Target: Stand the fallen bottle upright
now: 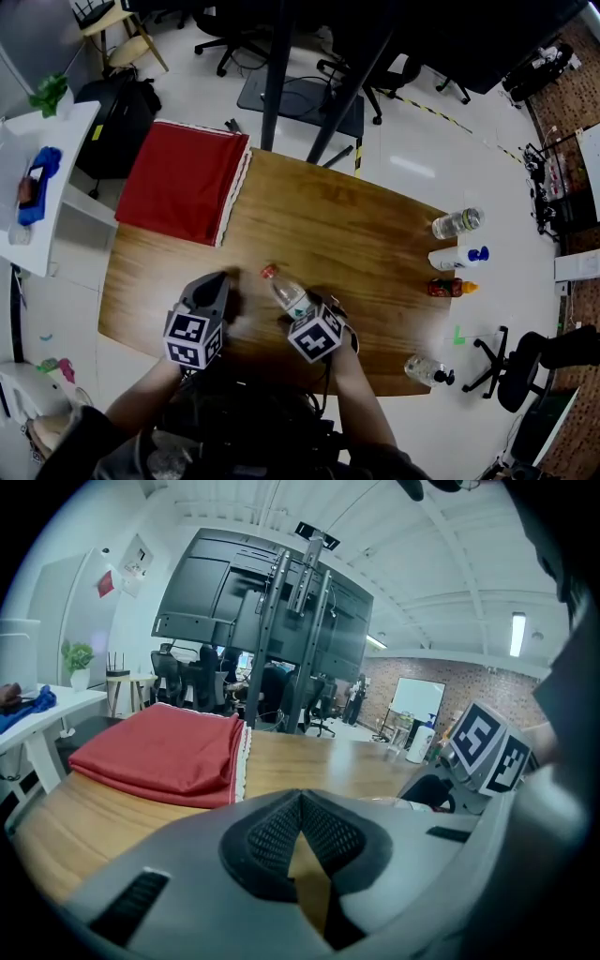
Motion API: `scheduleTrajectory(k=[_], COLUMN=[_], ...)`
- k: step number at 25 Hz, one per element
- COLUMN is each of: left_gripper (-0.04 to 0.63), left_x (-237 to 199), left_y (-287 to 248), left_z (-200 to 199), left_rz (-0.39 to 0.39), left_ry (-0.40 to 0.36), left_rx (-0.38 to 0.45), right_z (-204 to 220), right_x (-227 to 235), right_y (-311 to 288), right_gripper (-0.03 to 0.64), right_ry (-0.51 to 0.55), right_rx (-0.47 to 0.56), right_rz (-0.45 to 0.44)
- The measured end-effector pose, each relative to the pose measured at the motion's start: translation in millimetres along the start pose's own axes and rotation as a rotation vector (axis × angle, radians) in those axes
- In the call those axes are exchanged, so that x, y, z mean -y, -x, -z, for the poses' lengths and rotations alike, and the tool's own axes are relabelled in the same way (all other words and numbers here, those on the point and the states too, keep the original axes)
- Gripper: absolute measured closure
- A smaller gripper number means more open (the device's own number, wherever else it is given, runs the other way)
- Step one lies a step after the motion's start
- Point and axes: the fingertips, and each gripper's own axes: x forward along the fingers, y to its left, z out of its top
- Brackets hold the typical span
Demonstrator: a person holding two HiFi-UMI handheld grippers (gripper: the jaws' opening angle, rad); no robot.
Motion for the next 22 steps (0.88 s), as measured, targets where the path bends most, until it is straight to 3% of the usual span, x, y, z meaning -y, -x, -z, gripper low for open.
scheduleTrajectory(k=[12,22], left_gripper=[0.563,0.563], left_x=[3,6], left_y=[-1,-5], left_z=[0,4], left_rz=[-0.011,-0.005], left_ry=[0.008,0.013], left_rx=[-0.002,-0.01], right_z=[7,12], right_x=[7,8], right_y=[-9,-13], right_gripper=[0.216,0.219], right_ry=[0.088,0.041], right_rx=[-0.066,-0.031], right_rz=[0.048,-0.008])
